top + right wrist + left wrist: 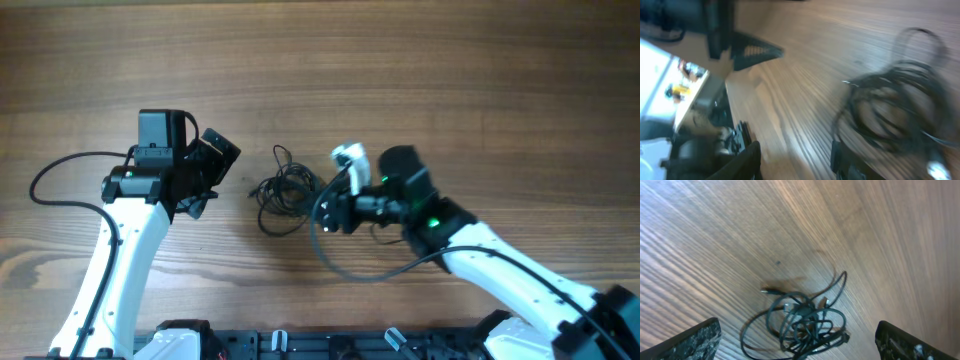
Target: Untangle cables
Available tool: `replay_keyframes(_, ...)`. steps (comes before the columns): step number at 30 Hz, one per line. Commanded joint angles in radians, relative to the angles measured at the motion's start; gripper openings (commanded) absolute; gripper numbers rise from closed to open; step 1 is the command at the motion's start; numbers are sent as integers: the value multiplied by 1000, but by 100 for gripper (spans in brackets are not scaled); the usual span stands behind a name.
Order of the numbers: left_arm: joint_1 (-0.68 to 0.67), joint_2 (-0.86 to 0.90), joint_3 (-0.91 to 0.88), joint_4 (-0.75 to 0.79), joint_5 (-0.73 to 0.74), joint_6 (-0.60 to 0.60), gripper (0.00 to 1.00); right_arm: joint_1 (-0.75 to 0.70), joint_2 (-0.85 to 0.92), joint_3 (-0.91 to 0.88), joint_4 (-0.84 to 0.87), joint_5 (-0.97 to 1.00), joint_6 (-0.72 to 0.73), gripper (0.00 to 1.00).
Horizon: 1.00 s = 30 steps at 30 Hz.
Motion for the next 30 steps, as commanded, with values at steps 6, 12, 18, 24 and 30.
replay_keyframes(6, 9, 3, 3, -21, -13, -12, 100, 210, 167, 14, 68, 338, -148, 41)
replay_keyframes(12, 9, 3, 3, -21, -13, -12, 100, 224, 185, 56, 68, 619, -105, 38)
replay_keyframes(18, 9, 3, 3, -21, -13, -12, 100, 191, 185, 57, 71, 642, 729, 42)
replay_keyframes(24, 9, 3, 3, -21, -13, -12, 100, 191, 226, 57, 84, 658, 1191, 35)
replay_keyframes(30, 9, 3, 3, -21, -13, -12, 100, 191, 357, 57, 159, 658, 1304, 38)
